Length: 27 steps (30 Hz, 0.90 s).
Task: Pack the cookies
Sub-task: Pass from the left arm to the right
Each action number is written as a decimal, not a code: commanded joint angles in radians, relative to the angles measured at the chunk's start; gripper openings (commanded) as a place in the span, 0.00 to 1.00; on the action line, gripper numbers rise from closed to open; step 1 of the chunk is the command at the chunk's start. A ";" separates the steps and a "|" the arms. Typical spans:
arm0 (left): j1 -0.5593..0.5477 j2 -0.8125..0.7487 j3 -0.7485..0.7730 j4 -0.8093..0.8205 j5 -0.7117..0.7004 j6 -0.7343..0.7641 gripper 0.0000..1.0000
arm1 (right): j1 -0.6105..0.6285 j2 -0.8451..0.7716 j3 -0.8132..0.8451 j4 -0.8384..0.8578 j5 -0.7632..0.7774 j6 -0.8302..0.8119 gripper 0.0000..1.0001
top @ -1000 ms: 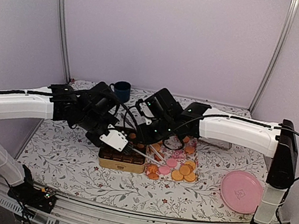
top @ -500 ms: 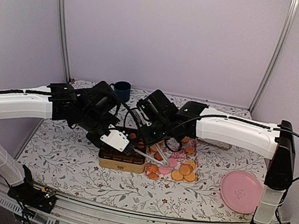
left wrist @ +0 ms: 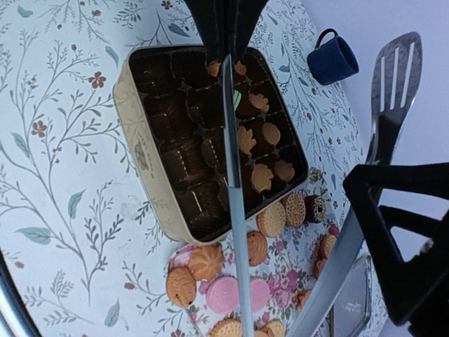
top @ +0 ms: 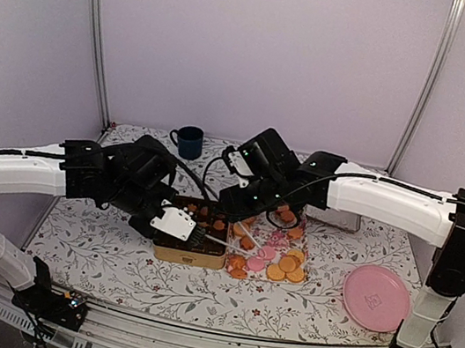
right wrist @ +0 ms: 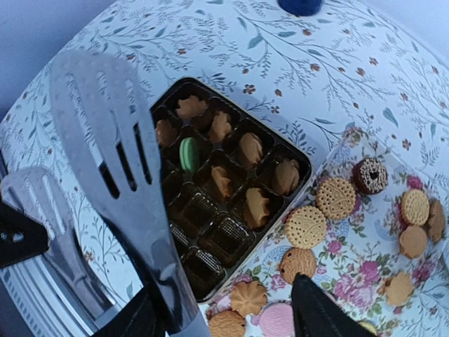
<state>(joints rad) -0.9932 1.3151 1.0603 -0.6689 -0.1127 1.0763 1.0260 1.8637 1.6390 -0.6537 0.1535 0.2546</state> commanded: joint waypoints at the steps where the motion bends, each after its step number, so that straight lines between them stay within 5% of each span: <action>1: 0.035 0.026 0.070 -0.044 0.165 -0.147 0.00 | -0.075 -0.133 -0.056 0.130 -0.080 0.000 0.74; 4: 0.083 0.061 0.133 -0.083 0.275 -0.241 0.00 | -0.095 -0.235 -0.101 0.192 -0.142 -0.003 1.00; 12: 0.251 0.159 0.369 -0.166 0.794 -0.537 0.00 | -0.139 -0.620 -0.466 0.595 -0.246 -0.015 0.99; 17: 0.291 0.199 0.444 -0.132 1.002 -0.697 0.00 | -0.144 -0.815 -0.703 0.844 -0.304 -0.049 0.99; 27: 0.299 0.223 0.485 -0.061 1.210 -0.898 0.00 | -0.160 -0.783 -0.757 0.943 -0.512 -0.072 0.99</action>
<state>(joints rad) -0.7013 1.5257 1.5093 -0.7780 0.9596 0.2771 0.8757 1.0489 0.8803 0.1886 -0.2577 0.1970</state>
